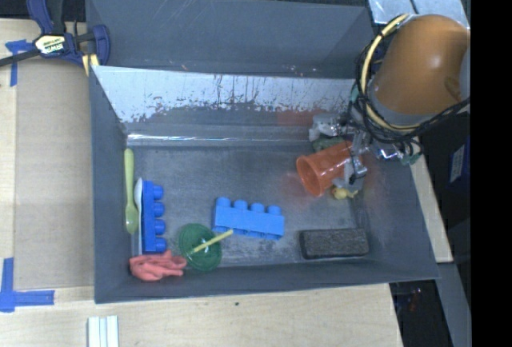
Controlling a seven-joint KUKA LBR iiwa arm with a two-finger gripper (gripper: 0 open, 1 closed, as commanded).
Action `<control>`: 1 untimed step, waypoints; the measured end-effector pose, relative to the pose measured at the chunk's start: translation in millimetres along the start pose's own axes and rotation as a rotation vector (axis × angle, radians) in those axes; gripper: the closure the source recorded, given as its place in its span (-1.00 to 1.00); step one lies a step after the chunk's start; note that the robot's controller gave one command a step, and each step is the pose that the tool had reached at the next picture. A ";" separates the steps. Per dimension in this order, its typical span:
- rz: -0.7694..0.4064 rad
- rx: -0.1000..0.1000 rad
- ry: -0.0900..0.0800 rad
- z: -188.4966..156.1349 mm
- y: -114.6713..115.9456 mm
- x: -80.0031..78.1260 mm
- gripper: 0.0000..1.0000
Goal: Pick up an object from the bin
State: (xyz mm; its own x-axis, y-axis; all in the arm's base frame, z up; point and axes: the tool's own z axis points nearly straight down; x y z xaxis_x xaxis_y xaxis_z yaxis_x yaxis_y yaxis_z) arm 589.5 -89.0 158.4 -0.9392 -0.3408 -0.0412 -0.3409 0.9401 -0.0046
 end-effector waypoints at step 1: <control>0.434 0.005 -0.013 56.8 15.3 -14.2 1.00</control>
Offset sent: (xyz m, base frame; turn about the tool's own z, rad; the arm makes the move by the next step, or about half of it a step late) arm 0.0000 0.0000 0.0000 0.0000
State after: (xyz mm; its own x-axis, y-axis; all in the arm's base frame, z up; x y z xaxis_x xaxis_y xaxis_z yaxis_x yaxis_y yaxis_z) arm 600.0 -69.2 102.2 -0.9949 0.0861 -0.0532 0.0856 0.9963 0.0115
